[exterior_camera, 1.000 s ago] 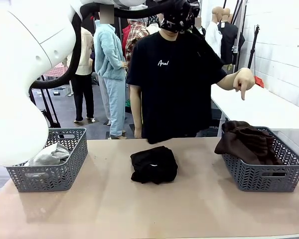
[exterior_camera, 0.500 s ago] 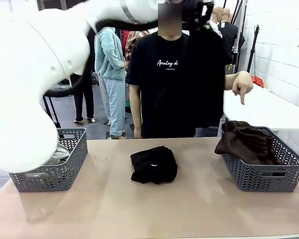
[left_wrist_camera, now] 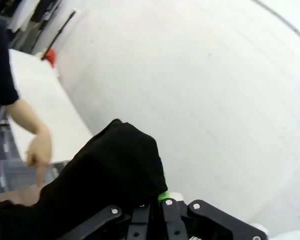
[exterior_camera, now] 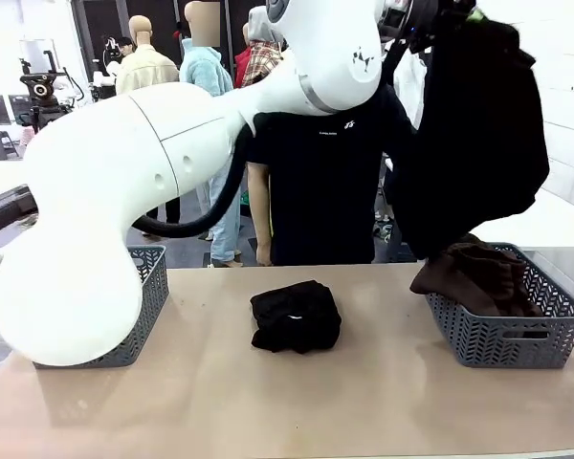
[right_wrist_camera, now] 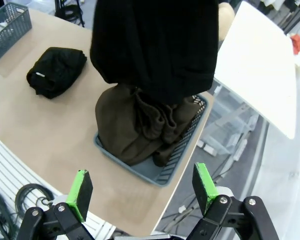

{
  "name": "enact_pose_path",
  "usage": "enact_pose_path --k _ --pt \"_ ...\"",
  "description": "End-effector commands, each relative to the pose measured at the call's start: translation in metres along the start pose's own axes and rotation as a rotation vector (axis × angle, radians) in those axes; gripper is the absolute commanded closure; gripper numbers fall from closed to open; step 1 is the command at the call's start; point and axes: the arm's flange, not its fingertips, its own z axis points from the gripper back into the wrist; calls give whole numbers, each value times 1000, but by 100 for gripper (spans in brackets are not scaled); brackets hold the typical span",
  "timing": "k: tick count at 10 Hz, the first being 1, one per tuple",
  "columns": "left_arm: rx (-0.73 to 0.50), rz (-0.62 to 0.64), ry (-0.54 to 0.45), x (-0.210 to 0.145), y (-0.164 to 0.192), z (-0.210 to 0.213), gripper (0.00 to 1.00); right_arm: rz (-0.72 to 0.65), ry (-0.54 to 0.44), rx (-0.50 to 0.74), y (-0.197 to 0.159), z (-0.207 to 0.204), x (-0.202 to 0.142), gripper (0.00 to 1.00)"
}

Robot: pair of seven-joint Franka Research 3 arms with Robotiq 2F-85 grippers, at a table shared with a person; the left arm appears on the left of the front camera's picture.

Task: Sort the tops and bottoms.
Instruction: Sort the clothes according to human instructions.

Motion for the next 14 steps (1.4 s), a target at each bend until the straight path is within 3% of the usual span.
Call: enact_pose_path --k 1,2,3,11,13,14 --pt "-130 91 -72 74 -33 -137 100 -8 11 -1 0 0 0 0" --pt "-107 163 -50 57 -26 -139 100 -8 11 -1 0 0 0 0" --pt "-55 41 -28 -2 -5 2 100 -8 11 -1 0 0 0 0" --pt "-57 62 -29 -5 4 -2 100 -8 11 -1 0 0 0 0" --pt "-284 95 -158 -2 9 -54 100 -8 11 -1 0 0 0 0" --pt "-344 100 -161 1 12 -75 100 -8 11 -1 0 0 0 0"
